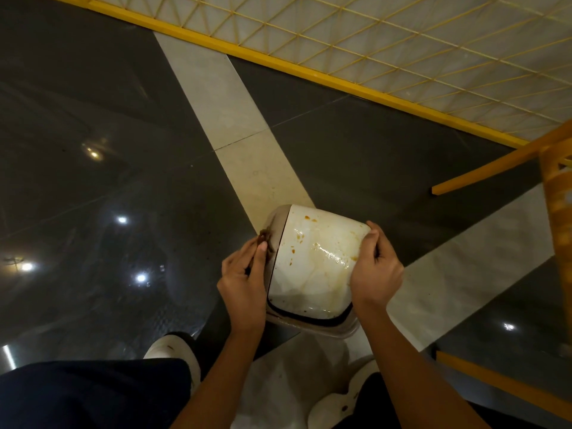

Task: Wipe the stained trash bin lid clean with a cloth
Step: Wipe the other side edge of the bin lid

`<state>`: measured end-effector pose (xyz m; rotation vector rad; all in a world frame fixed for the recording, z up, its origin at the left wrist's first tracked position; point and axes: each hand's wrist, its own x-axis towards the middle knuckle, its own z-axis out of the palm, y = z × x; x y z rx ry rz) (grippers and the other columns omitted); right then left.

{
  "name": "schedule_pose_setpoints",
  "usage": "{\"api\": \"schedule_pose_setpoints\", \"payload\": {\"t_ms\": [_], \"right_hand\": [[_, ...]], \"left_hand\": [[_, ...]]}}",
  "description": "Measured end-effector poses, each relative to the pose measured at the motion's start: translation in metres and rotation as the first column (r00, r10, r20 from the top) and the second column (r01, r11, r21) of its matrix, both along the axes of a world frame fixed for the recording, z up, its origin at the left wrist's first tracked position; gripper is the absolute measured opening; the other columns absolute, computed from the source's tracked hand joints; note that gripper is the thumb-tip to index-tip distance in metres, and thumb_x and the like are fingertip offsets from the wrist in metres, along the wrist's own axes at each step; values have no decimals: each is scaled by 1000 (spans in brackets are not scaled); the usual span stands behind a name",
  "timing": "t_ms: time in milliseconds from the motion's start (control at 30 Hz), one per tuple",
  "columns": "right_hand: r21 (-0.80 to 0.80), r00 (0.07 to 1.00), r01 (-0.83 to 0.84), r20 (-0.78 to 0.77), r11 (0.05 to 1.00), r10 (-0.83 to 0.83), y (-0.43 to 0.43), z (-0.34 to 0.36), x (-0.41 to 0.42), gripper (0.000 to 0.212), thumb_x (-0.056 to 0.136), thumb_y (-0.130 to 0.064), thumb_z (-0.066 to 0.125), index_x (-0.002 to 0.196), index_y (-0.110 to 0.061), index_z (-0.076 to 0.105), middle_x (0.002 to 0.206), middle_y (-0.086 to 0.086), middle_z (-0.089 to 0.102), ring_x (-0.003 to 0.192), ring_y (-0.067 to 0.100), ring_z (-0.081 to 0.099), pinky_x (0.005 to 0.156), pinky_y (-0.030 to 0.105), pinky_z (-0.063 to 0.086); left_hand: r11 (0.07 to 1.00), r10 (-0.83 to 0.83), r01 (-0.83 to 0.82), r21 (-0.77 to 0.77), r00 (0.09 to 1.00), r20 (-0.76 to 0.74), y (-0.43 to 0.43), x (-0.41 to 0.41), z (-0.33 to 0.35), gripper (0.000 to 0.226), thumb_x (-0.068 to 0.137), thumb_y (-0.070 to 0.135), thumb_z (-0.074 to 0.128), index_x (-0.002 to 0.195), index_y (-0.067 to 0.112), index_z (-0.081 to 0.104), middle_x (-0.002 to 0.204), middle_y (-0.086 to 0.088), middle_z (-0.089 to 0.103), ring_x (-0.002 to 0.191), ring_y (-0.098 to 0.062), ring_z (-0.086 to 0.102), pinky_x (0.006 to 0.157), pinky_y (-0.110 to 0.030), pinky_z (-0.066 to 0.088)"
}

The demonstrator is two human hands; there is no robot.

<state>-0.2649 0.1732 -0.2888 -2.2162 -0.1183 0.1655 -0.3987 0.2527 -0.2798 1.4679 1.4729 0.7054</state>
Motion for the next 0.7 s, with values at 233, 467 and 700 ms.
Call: {"api": "schedule_pose_setpoints", "payload": {"t_ms": [233, 467, 700], "right_hand": [[5, 1000, 1, -1, 1000, -1, -1, -1, -1, 38, 93, -39, 37, 115, -26, 64, 109, 1, 68, 95, 18, 62, 79, 25, 45], [-8, 1000, 3, -22, 1000, -3, 0, 1, 1, 38, 94, -39, 36, 116, -26, 64, 113, 1, 67, 99, 19, 61, 81, 24, 43], [-8, 1000, -5, -24, 1000, 5, 0, 0, 0, 32, 97, -34, 40, 116, -24, 64, 114, 1, 66, 101, 16, 60, 82, 24, 43]], "left_hand": [[998, -39, 39, 58, 999, -9, -3, 0, 1, 25, 86, 22, 62, 111, 21, 65, 106, 13, 60, 106, 2, 45, 79, 7, 32], [995, -20, 18, -99, 1000, -20, 14, 5, -2, 22, 89, 24, 59, 108, 17, 68, 101, 4, 68, 84, 5, 55, 71, 1, 36], [997, 21, -24, -70, 999, -33, 3, 0, 3, 22, 88, 19, 59, 109, 17, 65, 94, 13, 59, 88, 4, 52, 79, -6, 39]]}}
